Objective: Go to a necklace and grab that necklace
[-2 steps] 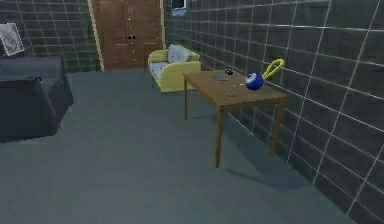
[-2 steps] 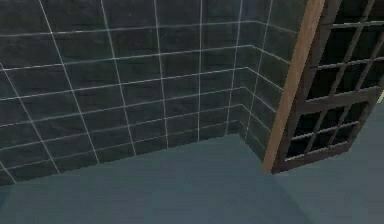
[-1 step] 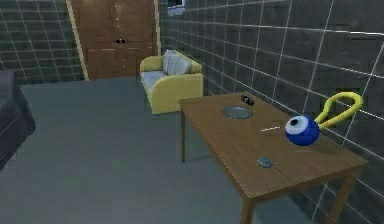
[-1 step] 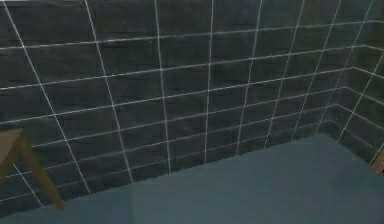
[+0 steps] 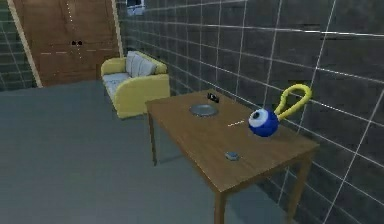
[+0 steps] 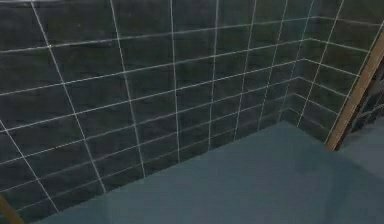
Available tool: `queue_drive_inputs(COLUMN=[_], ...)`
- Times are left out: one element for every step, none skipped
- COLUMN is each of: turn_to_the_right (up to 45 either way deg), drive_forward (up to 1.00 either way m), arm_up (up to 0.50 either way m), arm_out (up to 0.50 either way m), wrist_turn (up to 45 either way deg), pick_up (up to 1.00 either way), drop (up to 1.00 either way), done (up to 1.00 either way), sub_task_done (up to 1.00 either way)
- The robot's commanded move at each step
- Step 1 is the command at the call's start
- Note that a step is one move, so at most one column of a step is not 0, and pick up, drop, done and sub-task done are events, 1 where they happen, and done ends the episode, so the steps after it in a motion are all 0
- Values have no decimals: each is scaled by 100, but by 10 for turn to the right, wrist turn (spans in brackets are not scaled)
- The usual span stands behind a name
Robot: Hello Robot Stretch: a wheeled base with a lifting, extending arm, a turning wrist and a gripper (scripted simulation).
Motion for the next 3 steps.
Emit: queue_drive_inputs(turn_to_the_right=[0,-450,-210], drive_forward=[15,0,0], arm_up=[0,0,0], arm_out=[0,0,0], wrist_turn=[0,0,0], pick_up=[0,0,0], drop=[0,0,0], done=[0,0,0], sub_task_done=[0,0,0])
